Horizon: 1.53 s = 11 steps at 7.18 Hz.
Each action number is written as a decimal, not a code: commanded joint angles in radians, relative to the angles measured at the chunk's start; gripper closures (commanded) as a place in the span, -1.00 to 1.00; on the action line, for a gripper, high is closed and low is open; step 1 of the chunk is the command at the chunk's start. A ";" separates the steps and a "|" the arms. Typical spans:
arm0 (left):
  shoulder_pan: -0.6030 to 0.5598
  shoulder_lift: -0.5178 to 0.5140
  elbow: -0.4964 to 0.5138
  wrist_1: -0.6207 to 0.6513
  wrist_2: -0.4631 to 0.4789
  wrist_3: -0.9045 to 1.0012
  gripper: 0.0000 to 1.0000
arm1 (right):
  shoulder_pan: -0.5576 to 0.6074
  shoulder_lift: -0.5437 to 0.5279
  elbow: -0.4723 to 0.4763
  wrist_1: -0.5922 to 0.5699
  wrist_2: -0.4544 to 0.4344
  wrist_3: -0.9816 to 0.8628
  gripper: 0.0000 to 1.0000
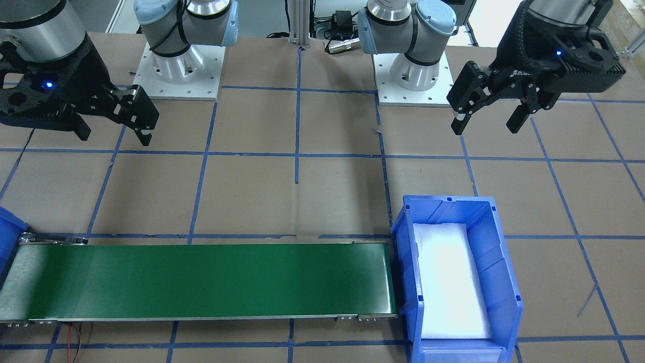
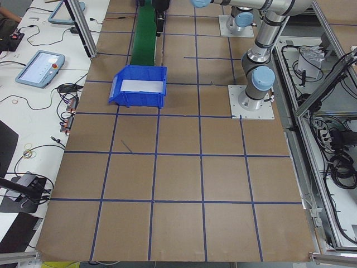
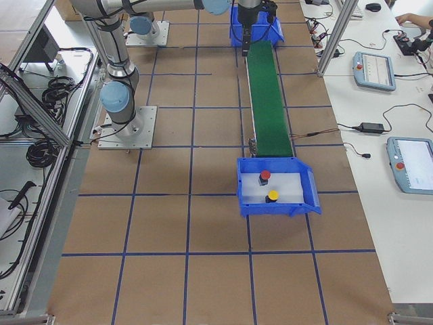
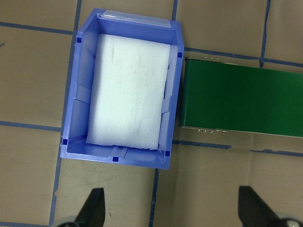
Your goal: Transport two buttons from left to right
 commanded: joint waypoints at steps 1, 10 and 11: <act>0.000 0.000 0.000 0.000 0.000 -0.001 -1.00 | 0.000 0.000 0.000 0.000 0.003 0.000 -1.00; 0.000 0.000 0.001 0.002 -0.001 0.001 -1.00 | 0.000 -0.001 0.000 0.006 -0.006 -0.009 -1.00; 0.000 0.000 0.001 0.000 -0.001 -0.001 -1.00 | -0.002 -0.001 0.000 0.006 -0.007 -0.012 -1.00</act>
